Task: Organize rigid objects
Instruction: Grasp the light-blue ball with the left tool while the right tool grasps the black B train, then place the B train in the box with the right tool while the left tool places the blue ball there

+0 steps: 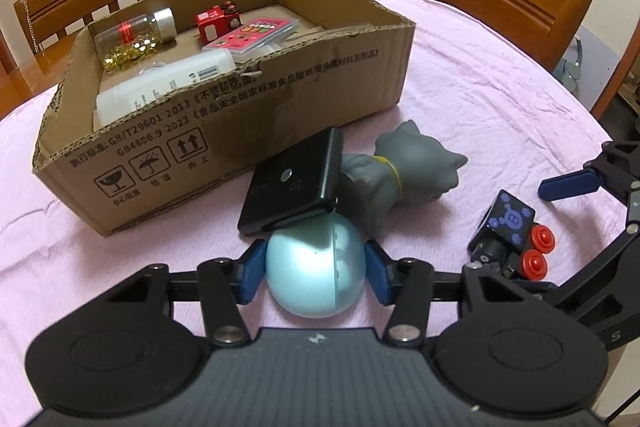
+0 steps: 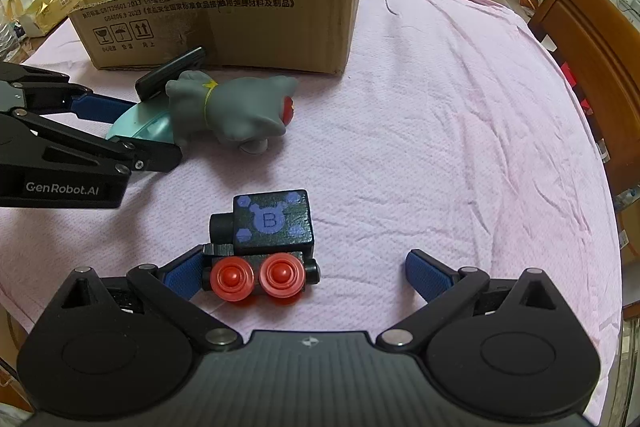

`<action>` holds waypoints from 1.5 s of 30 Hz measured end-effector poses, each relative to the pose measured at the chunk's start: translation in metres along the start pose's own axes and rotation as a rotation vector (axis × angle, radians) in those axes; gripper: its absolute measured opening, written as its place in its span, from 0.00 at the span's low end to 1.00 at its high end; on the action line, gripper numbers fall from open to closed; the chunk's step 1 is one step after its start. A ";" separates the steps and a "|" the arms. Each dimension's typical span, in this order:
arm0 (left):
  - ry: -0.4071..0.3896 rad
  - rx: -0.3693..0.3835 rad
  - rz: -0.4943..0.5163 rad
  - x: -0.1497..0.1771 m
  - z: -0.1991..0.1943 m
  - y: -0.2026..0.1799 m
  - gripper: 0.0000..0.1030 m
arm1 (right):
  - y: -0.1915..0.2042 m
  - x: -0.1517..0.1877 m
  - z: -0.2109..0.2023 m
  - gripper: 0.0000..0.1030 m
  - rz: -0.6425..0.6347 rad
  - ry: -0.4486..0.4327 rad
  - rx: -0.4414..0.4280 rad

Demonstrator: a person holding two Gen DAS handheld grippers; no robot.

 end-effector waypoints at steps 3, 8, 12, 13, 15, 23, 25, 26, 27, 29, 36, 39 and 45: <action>0.002 -0.003 -0.008 0.001 -0.002 0.000 0.50 | 0.000 0.000 0.000 1.00 0.000 0.001 0.000; 0.017 -0.016 -0.023 0.009 -0.009 0.003 0.50 | 0.000 0.000 0.000 1.00 -0.001 0.000 0.000; 0.030 -0.034 -0.048 0.020 -0.020 0.007 0.50 | 0.000 -0.001 0.000 1.00 -0.002 0.006 0.000; 0.031 -0.040 -0.057 0.024 -0.023 0.009 0.50 | 0.000 -0.001 0.001 1.00 -0.004 0.008 0.000; 0.034 -0.054 -0.078 0.028 -0.029 0.013 0.50 | 0.000 -0.003 0.001 1.00 -0.006 0.016 0.000; 0.028 -0.085 -0.114 0.035 -0.038 0.020 0.52 | 0.019 -0.011 0.000 0.99 -0.084 0.018 -0.034; 0.027 -0.088 -0.113 0.036 -0.039 0.019 0.52 | 0.023 -0.013 -0.003 0.90 -0.104 0.006 -0.049; 0.026 -0.088 -0.114 0.036 -0.039 0.019 0.52 | 0.026 -0.014 -0.005 0.89 -0.117 0.003 -0.054; 0.026 -0.088 -0.116 0.036 -0.038 0.019 0.53 | 0.027 -0.015 -0.006 0.86 -0.129 -0.001 -0.055; 0.027 -0.089 -0.115 0.036 -0.038 0.019 0.55 | 0.030 -0.016 -0.008 0.81 -0.144 -0.009 -0.053; 0.040 -0.094 -0.127 0.036 -0.039 0.022 0.59 | 0.031 -0.018 -0.013 0.64 -0.166 -0.012 -0.070; 0.055 -0.095 -0.116 0.034 -0.039 0.021 0.57 | 0.031 -0.020 -0.013 0.58 -0.182 -0.011 -0.066; 0.073 -0.073 -0.137 0.032 -0.038 0.023 0.54 | 0.032 -0.021 -0.015 0.56 -0.214 -0.014 -0.053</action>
Point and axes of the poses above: each gripper's, at about its wrist camera, not at the fingertips, and z roughly the way its jaws point, y to its left, x to its underside, the point moved 1 cm from there along z, roughly the way its jaws point, and after that the axes turned 15 degrees about x, right-handed, at the moved point
